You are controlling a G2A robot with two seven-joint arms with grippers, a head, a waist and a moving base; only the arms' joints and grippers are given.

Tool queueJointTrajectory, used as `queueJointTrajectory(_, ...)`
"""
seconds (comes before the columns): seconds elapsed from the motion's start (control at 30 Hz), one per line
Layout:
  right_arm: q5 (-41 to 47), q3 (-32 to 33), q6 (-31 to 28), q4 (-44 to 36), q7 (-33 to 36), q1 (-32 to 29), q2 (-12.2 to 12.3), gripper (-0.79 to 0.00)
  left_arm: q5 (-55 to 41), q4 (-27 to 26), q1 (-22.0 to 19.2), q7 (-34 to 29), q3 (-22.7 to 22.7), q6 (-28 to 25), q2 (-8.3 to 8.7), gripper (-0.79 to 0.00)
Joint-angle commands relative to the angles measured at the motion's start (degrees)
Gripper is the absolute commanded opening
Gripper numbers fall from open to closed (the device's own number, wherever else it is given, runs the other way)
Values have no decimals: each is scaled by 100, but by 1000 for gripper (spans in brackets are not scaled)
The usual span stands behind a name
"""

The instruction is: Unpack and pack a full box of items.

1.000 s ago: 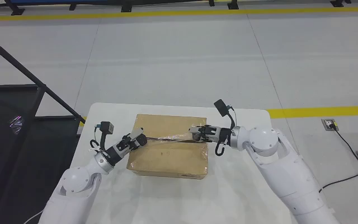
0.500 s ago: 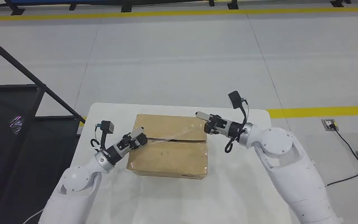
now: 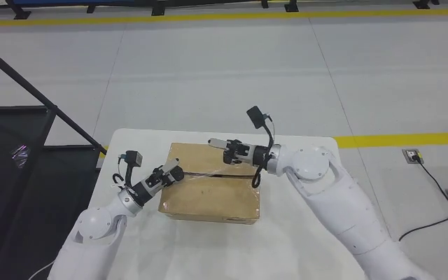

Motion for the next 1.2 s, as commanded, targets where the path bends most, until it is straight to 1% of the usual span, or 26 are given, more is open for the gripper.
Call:
queueJointTrajectory(0.0,67,-320,0,441,38,282,-144,0,-14,-5,4,-8,-1,-14,1,0)
queueJointTrajectory(0.17,93,-770,-20,1118,266,704,-400,0,-35,-12,12,-21,-3,-17,4,0)
queueJointTrajectory(0.3,84,-856,71,1463,548,855,-477,0,-55,-16,14,-32,-4,-17,6,0)
queueJointTrajectory(0.37,108,-807,-36,1539,629,851,-478,0,-51,-25,10,-34,2,-14,7,0)
queueJointTrajectory(0.5,136,-609,-280,1549,822,741,-413,0,-55,-31,1,-41,15,-11,7,0)
queueJointTrajectory(0.6,82,-444,-421,1374,918,578,-336,0,-57,-22,-14,-46,26,6,7,0)
queueJointTrajectory(0.83,-357,-155,-210,942,1021,227,-153,0,-60,-11,-24,-19,48,5,5,0)
queueJointTrajectory(1.17,-554,515,-139,282,1243,-406,135,0,-49,-31,7,12,44,-4,9,0)
